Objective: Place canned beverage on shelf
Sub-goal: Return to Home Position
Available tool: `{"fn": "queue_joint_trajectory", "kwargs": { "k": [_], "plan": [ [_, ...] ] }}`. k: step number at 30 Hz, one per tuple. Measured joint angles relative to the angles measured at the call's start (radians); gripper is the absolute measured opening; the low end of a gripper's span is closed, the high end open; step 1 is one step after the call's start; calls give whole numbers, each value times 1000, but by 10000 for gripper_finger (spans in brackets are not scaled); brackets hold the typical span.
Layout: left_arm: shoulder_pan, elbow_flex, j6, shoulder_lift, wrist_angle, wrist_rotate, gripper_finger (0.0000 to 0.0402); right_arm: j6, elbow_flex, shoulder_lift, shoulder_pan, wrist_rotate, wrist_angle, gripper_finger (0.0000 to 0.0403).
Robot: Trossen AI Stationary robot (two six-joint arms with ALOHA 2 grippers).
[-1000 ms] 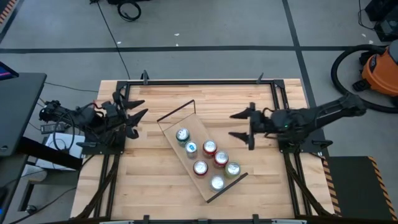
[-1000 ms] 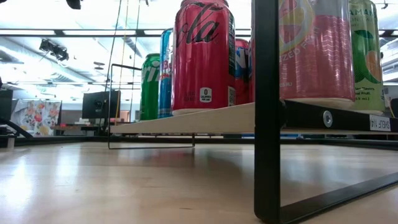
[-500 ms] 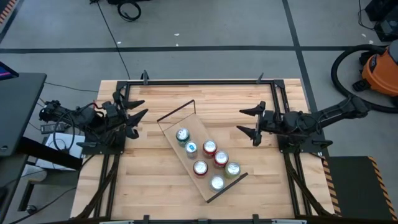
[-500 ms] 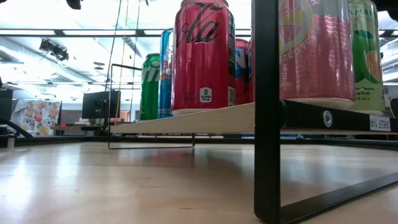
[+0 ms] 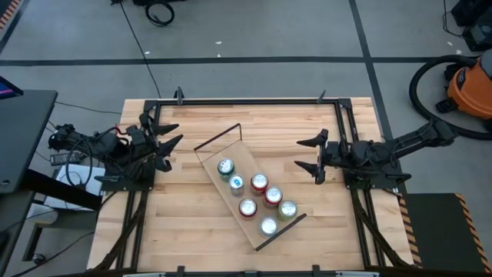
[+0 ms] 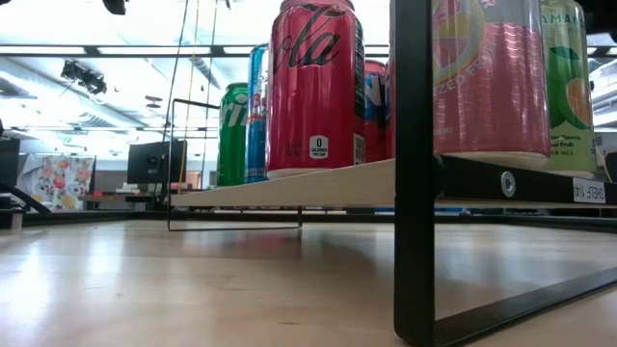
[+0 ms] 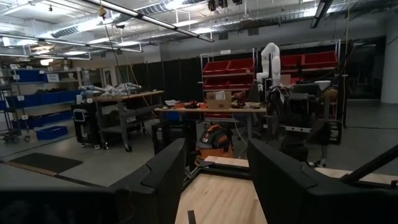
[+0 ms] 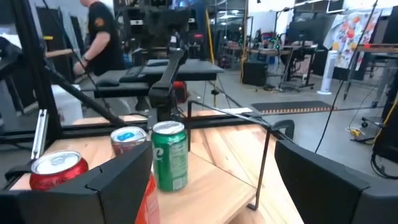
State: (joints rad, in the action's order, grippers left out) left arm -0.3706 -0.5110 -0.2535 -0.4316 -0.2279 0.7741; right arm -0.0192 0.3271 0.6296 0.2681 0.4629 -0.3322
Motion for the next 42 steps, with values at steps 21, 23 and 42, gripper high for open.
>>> {"fn": "queue_joint_trajectory", "kwargs": {
  "k": [21, 23, 42],
  "plan": [
    [0, 0, 0, 0, 0, 0, 183, 39, -321, -234, -1, 9, -237, 348],
    [0, 0, 0, 0, 1, 0, 183, 41, -321, -243, -1, 8, -238, 348],
    [2, -1, -230, -10, -224, 0, 183, 75, -321, -244, -4, 68, -233, 348]
  ]
}}
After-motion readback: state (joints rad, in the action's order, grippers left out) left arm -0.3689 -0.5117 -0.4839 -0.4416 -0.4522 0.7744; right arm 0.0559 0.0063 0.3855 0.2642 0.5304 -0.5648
